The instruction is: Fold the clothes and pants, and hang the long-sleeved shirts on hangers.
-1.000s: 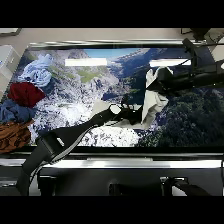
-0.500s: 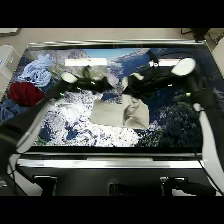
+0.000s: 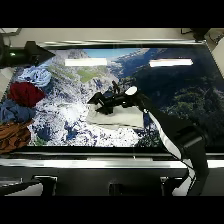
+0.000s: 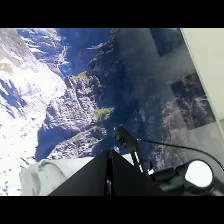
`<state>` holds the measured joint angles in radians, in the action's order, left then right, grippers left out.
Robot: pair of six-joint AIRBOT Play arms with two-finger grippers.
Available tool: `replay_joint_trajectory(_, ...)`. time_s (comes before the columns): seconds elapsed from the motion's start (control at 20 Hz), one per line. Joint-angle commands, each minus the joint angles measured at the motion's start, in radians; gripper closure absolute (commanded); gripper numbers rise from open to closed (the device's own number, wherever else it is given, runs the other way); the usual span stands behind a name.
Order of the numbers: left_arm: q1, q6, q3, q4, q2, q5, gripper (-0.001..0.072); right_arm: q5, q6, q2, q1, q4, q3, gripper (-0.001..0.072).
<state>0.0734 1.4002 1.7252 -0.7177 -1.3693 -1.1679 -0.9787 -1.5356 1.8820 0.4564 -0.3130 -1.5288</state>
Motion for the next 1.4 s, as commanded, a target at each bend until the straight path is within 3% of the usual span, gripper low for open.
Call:
replay_joint_trajectory(0.0, 0.024, -0.017, 0.000, -0.093, 0.082, -0.053, 0.0685, -0.114, 0.089, -0.011, -0.116, 0.075, -0.001, 0.0005)
replay_joint_trajectory(0.15, 0.024, -0.017, -0.005, -0.144, 0.081, -0.077, 0.0685, -0.277, 0.035, -0.129, -0.371, -0.190, -0.001, 0.0005)
replay_joint_trajectory(0.35, 0.021, -0.016, -0.010, -0.144, 0.081, -0.078, 0.0685, -0.513, -0.107, -0.216, -0.650, -0.768, 0.028, 0.0042)
replay_joint_trajectory(0.4, 0.018, -0.016, -0.010, -0.144, 0.081, -0.078, 0.0685, -0.540, -0.108, -0.215, -0.682, -0.795, 0.072, 0.0042)
replay_joint_trajectory(0.5, 0.014, -0.016, -0.010, -0.144, 0.081, -0.078, 0.0685, -0.485, -0.024, -0.214, -0.694, -0.682, 0.212, 0.0043)
replay_joint_trajectory(0.65, 0.000, -0.008, -0.010, -0.144, 0.081, -0.078, 0.0685, -0.334, 0.189, -0.197, -0.663, -0.375, 0.386, 0.0069)
replay_joint_trajectory(0.95, -0.009, -0.002, -0.010, -0.144, 0.080, -0.078, 0.0685, -0.297, 0.289, -0.109, -0.584, -0.219, 0.414, 0.0085)
replay_joint_trajectory(1.0, -0.009, -0.002, -0.010, -0.144, 0.080, -0.078, 0.0685, -0.284, 0.295, -0.103, -0.568, -0.219, 0.414, 0.0121)
replay_joint_trajectory(1.05, -0.010, -0.002, -0.010, -0.144, 0.080, -0.078, 0.0685, -0.261, 0.296, -0.100, -0.554, -0.219, 0.414, 0.0227)
replay_joint_trajectory(1.15, -0.010, -0.002, -0.010, -0.144, 0.080, -0.078, 0.0685, -0.245, 0.319, -0.104, -0.545, -0.209, 0.394, 0.0614)
replay_joint_trajectory(1.2, -0.010, -0.002, -0.010, -0.144, 0.080, -0.078, 0.0685, -0.267, 0.320, -0.107, -0.548, -0.212, 0.363, 0.0667)
replay_joint_trajectory(1.35, -0.010, -0.003, -0.010, -0.144, 0.078, -0.077, 0.0685, -0.404, 0.285, -0.126, -0.560, -0.259, 0.164, 0.0668)
